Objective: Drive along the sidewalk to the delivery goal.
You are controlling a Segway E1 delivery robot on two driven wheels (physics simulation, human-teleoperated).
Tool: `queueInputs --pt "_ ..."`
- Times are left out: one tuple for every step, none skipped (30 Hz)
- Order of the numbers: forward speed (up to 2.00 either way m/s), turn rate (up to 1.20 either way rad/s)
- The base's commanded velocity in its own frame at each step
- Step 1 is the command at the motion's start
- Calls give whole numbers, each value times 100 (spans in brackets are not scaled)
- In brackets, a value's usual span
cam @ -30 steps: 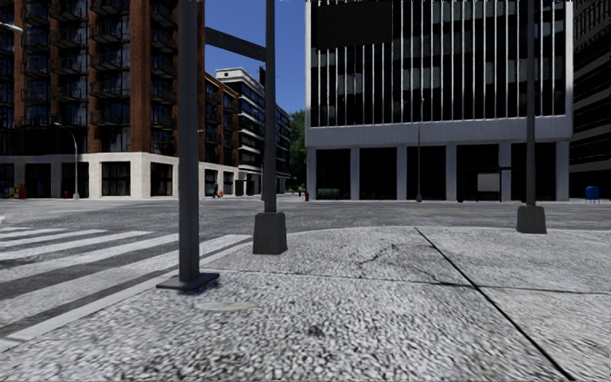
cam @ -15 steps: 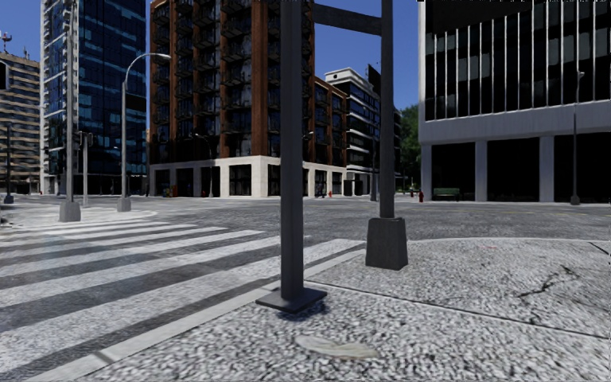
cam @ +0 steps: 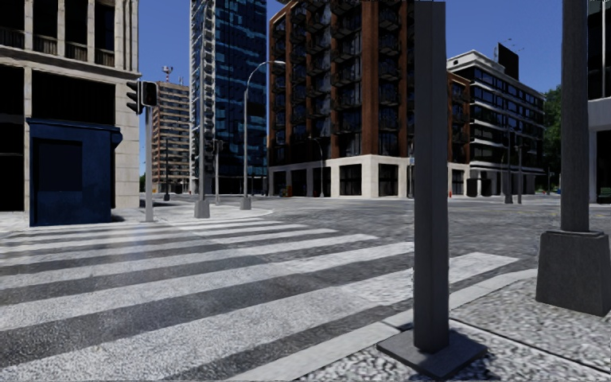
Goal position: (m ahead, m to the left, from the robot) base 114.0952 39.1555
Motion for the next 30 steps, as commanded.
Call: queueInputs --pt "122 79" --pt "122 79" --pt "122 79" --pt "122 79" --pt "122 79" --pt "122 79" --pt "122 79" --pt "122 79" --pt "122 79" --pt "122 79" --pt "122 75" --pt "122 75" --pt "122 51" --pt "122 26" --pt "122 9" --pt "122 0" --pt "122 0" --pt "122 0" --pt "122 0" --pt "122 0" --pt "122 0" --pt "122 0" --pt "122 0" --pt "122 0" --pt "122 0" --pt "122 0" --pt "122 0" --pt "122 0" --pt "122 0" --pt "122 0"
